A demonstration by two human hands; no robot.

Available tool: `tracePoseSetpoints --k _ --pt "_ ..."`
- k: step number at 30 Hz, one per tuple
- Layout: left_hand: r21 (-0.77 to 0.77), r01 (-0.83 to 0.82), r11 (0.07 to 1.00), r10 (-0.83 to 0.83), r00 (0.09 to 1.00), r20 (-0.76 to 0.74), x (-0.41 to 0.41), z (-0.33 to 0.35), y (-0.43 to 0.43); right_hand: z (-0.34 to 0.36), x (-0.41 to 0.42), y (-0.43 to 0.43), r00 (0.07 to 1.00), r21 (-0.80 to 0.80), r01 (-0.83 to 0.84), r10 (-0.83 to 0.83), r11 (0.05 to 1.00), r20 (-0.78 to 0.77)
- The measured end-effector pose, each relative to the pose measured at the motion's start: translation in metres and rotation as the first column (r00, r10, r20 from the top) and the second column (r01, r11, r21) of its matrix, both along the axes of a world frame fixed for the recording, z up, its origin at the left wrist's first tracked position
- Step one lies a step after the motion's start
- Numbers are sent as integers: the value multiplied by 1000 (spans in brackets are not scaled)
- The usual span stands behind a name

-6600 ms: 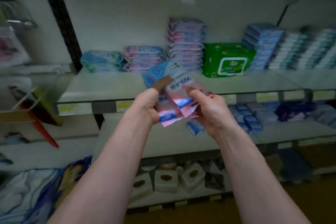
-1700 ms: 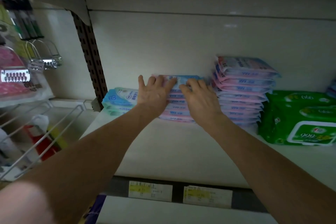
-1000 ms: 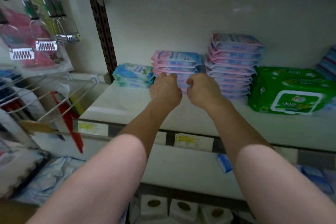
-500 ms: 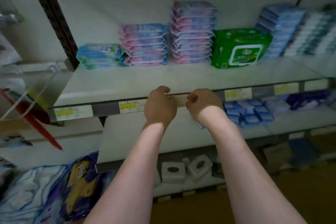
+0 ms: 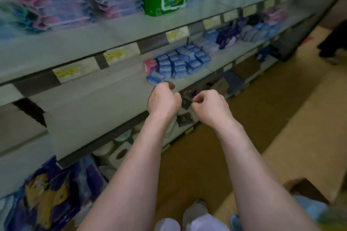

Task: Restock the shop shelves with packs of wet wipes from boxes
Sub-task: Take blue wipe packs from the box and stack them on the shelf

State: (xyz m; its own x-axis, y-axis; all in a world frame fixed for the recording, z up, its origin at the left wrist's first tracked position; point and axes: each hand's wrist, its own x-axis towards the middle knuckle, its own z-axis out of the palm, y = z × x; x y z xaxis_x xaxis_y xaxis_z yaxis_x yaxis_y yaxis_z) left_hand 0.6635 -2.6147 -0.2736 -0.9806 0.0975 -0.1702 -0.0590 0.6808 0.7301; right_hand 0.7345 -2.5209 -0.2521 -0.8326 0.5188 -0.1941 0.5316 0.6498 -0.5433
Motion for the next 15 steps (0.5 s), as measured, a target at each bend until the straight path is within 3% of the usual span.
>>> tracePoseSetpoints --k 7,15 --pt "-43 244 969 -244 970 -12 67 -17 71 -20 82 55 974 -26 226 -226 974 8" --pt "-95 534 840 -534 845 37 175 -40 171 -54 200 131 870 -47 492 -490 869 50"
